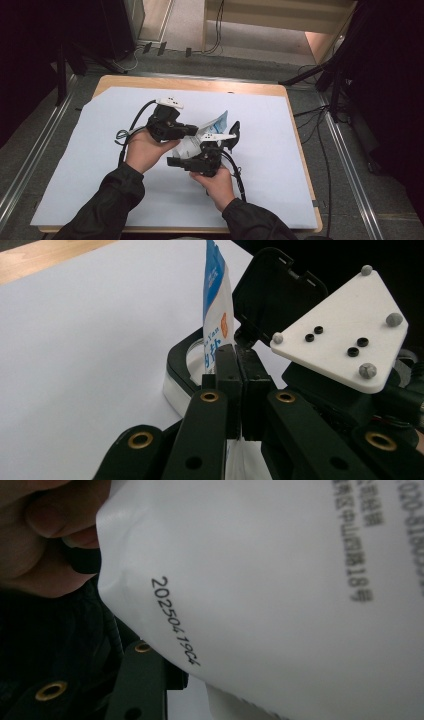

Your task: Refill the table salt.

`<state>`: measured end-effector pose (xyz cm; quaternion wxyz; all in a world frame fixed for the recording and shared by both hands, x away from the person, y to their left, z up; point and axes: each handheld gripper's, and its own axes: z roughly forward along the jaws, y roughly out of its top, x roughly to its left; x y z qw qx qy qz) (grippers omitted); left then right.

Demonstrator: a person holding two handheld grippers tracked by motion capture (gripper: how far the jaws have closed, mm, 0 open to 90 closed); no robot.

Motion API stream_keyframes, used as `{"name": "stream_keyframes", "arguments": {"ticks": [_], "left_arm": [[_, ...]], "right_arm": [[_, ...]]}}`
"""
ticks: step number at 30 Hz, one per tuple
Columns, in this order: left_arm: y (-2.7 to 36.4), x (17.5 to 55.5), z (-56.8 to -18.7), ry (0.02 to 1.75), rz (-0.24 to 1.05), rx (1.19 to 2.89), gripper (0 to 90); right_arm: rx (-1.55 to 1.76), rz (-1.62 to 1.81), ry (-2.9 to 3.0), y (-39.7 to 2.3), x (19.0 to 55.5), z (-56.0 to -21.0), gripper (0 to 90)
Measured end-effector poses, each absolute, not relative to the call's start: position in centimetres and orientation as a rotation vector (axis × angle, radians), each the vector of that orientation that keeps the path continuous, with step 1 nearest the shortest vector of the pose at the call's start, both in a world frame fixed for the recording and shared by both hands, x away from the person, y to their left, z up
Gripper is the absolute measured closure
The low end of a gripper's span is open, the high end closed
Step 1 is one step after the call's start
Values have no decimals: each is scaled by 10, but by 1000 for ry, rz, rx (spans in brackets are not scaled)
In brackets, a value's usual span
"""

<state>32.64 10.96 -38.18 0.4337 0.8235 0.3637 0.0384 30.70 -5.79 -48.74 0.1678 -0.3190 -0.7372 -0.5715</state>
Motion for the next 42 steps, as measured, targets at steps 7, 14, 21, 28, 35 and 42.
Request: {"name": "stream_keyframes", "arguments": {"ticks": [7, 14, 21, 28, 35, 42], "left_arm": [[113, 328, -383, 915, 71, 2061, 885], [113, 330, -385, 918, 44, 2064, 847], [114, 333, -388, 924, 19, 2061, 828], [113, 335, -392, 930, 2, 2060, 818], [111, 339, -399, 935, -7, 2067, 811], [112, 341, -402, 935, -7, 2056, 812]], "right_arm": [[-903, -1616, -2161, -56, 305, -490, 581], [-891, -1606, -2219, -53, 304, -492, 583], [-865, -1600, -2303, -51, 301, -496, 583], [-842, -1598, -2367, -49, 299, -501, 583], [-825, -1590, -2414, -48, 297, -505, 581], [-810, -1592, -2458, -48, 295, -511, 577]]}}
